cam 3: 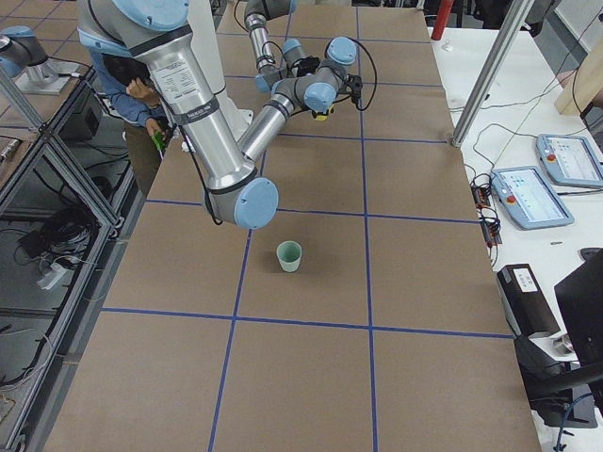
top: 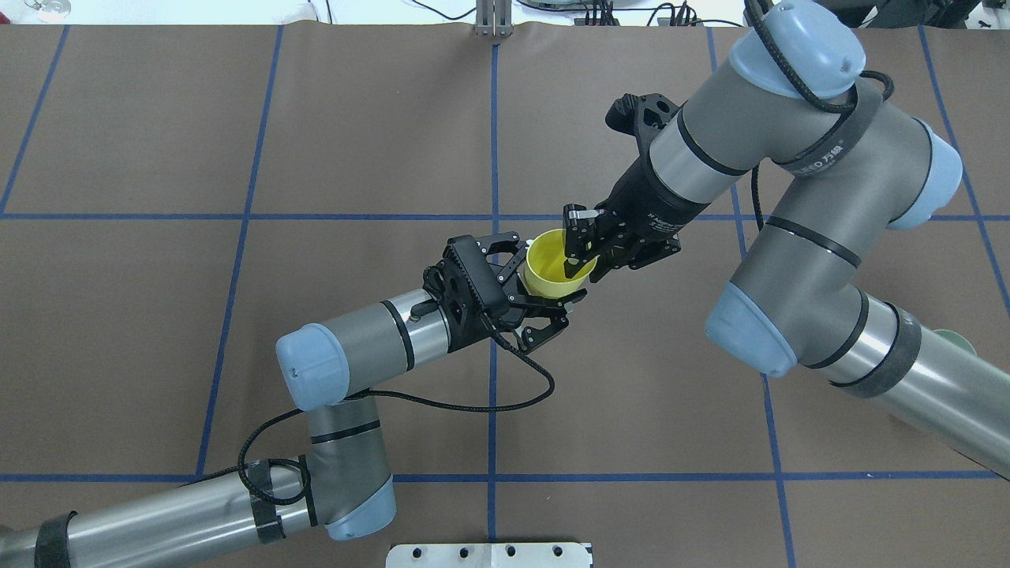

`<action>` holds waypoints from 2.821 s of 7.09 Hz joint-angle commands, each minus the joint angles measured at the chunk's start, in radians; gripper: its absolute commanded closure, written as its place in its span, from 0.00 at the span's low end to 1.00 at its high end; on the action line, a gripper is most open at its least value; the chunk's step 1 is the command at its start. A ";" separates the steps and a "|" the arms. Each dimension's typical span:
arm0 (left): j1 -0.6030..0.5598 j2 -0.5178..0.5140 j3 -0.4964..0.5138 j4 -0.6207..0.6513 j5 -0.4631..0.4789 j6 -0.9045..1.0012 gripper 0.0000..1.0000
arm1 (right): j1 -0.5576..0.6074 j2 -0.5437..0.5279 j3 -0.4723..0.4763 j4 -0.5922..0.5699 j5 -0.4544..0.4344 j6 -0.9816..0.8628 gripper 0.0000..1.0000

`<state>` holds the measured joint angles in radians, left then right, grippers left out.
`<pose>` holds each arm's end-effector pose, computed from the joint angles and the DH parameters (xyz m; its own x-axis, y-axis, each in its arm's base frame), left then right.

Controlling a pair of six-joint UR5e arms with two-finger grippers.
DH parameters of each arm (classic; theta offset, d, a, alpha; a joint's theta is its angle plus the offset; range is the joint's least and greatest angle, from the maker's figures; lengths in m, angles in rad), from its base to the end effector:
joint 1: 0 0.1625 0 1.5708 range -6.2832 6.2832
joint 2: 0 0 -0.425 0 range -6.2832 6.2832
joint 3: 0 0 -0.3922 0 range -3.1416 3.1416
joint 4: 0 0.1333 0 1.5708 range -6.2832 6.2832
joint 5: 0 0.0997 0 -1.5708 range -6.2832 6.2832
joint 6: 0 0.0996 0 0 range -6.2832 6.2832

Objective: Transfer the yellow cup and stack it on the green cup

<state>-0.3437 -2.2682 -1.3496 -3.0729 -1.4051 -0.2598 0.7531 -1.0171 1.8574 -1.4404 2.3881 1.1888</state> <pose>0.5824 -0.3675 0.1780 0.3631 0.8824 -0.2990 0.4826 0.0964 0.8705 -0.3946 -0.4530 0.1881 0.3931 0.0189 0.9193 0.1269 0.9891 -0.0745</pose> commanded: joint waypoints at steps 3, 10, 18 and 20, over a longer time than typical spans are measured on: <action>0.006 0.006 -0.003 0.000 0.000 -0.001 1.00 | 0.002 0.000 -0.001 0.000 -0.001 0.000 0.97; 0.037 -0.002 -0.014 -0.017 0.011 -0.024 0.00 | 0.172 -0.084 0.002 -0.008 0.115 0.003 1.00; -0.176 0.053 0.064 0.413 0.372 -0.288 0.01 | 0.348 -0.917 0.414 0.104 -0.319 -0.084 1.00; -0.306 0.070 0.067 0.627 0.092 -0.450 0.01 | 0.345 -0.959 0.385 0.188 -0.340 -0.092 1.00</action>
<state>-0.5700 -2.2112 -1.2857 -2.5858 -1.1443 -0.6102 1.0997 -1.9446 2.2564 -1.2975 2.0601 1.1034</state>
